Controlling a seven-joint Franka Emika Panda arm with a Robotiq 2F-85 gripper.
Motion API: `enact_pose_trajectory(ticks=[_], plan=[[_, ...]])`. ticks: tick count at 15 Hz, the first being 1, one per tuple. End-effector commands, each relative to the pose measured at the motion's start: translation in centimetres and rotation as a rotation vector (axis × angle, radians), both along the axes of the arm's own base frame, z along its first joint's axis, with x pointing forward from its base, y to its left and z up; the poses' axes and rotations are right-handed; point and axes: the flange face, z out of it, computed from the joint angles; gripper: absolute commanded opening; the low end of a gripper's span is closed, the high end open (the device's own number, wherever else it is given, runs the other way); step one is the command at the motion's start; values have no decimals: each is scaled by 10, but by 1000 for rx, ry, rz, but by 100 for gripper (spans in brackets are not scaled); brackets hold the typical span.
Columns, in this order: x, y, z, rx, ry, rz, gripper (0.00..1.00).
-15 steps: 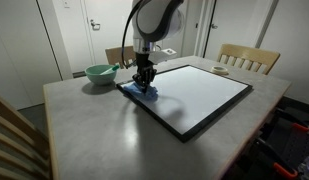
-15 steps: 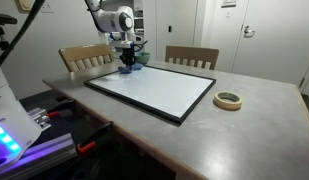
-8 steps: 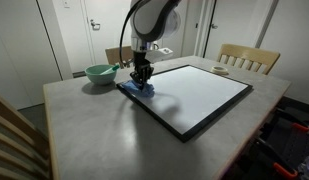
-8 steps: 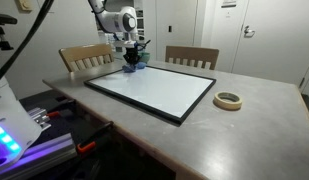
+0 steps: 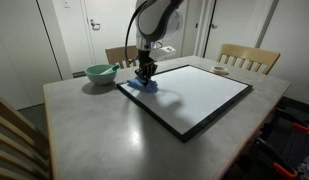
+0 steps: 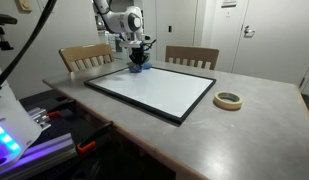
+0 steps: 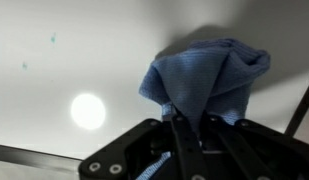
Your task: Use the blue cloth to wipe the whiteboard
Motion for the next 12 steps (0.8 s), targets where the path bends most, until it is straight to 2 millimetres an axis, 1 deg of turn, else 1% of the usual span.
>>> enact_pose_trajectory(ticks=[1, 3, 5, 9, 12], plan=[[0, -32, -16, -42, 20, -3, 3], [0, -42, -16, -47, 21, -12, 3], [-1, -46, -16, -38, 27, -5, 3], [-15, -43, -24, -9, 44, 20, 3], [-26, -43, -25, 2, 32, 15, 3]])
